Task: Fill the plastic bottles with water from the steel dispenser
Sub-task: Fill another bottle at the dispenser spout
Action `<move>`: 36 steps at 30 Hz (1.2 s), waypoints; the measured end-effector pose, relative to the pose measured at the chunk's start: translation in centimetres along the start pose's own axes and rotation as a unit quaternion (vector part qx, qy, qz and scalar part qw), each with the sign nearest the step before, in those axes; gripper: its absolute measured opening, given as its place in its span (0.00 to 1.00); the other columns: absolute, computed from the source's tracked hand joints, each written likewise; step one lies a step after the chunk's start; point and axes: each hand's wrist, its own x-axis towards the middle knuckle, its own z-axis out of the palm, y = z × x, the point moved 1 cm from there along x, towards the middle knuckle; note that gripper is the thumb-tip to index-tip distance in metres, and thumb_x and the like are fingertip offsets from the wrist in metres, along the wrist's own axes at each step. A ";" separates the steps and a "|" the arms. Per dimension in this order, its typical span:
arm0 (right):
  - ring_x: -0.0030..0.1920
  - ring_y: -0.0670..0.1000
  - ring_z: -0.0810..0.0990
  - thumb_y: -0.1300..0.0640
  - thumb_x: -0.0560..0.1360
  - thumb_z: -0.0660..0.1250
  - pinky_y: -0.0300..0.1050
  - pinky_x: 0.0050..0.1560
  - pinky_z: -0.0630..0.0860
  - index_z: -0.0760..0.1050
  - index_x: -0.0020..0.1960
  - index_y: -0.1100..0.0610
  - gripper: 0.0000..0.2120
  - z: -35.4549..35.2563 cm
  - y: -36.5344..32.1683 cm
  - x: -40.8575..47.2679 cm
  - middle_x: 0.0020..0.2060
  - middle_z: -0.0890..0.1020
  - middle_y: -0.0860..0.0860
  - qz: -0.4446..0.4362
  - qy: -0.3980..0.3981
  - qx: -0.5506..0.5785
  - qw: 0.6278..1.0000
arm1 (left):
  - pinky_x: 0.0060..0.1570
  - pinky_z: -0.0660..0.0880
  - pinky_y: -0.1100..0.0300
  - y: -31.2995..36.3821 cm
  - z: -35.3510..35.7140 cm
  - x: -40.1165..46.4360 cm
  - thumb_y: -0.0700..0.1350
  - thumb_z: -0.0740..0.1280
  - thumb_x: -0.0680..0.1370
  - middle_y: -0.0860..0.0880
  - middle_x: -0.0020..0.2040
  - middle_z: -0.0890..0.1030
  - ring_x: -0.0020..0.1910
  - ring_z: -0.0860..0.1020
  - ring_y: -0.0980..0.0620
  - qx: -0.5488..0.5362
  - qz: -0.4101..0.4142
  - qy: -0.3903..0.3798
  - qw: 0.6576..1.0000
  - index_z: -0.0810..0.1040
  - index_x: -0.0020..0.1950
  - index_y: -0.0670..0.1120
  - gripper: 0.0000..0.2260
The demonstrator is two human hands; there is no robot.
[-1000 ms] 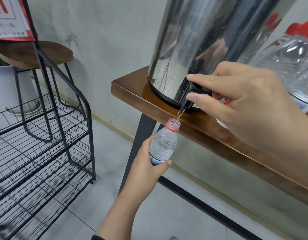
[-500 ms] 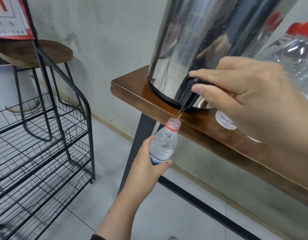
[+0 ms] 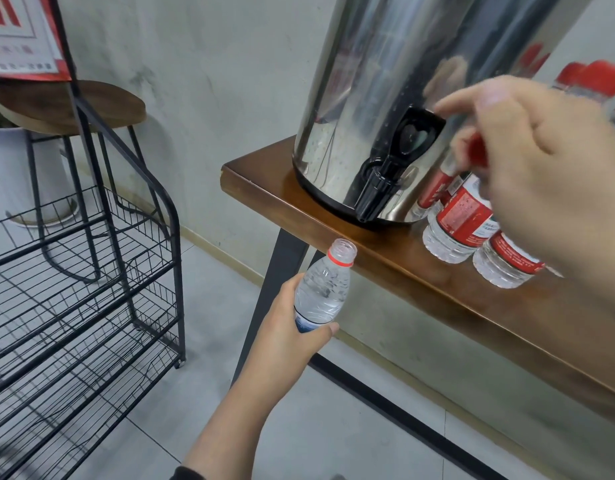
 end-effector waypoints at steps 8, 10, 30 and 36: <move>0.42 0.51 0.81 0.33 0.78 0.58 0.49 0.46 0.79 0.76 0.57 0.33 0.13 -3.3 0.7 -8.8 0.46 0.83 0.40 0.107 -0.074 0.017 0.991 | 0.42 0.79 0.61 1.9 -0.2 -4.6 0.42 0.77 0.74 0.60 0.53 0.82 0.45 0.80 0.61 -0.020 -0.020 -0.025 0.999 0.72 0.63 0.68 0.27; 0.50 0.39 0.81 0.34 0.74 0.63 0.34 0.49 0.75 0.78 0.55 0.33 0.12 -3.8 -0.4 -10.3 0.50 0.83 0.33 0.107 -0.108 0.006 0.988 | 0.38 0.78 0.61 3.2 -0.2 -6.7 0.40 0.76 0.74 0.59 0.51 0.83 0.41 0.79 0.60 -0.029 -0.022 -0.029 0.999 0.73 0.62 0.67 0.27; 0.53 0.35 0.79 0.36 0.70 0.70 0.32 0.55 0.74 0.84 0.58 0.43 0.20 -13.5 -11.5 -14.5 0.49 0.83 0.35 -0.049 -0.184 0.001 0.982 | 0.45 0.81 0.56 18.1 0.8 -23.5 0.45 0.76 0.74 0.64 0.56 0.82 0.50 0.82 0.61 0.067 0.036 -0.081 0.994 0.69 0.62 0.75 0.30; 0.60 0.35 0.76 0.31 0.72 0.60 0.32 0.62 0.71 0.77 0.68 0.41 0.28 -16.5 -11.2 -16.0 0.59 0.81 0.35 -0.016 -0.214 -0.009 0.977 | 0.26 0.72 0.64 20.0 2.5 -24.7 0.43 0.75 0.76 0.59 0.48 0.83 0.38 0.80 0.55 0.049 0.020 -0.108 0.993 0.70 0.62 0.72 0.27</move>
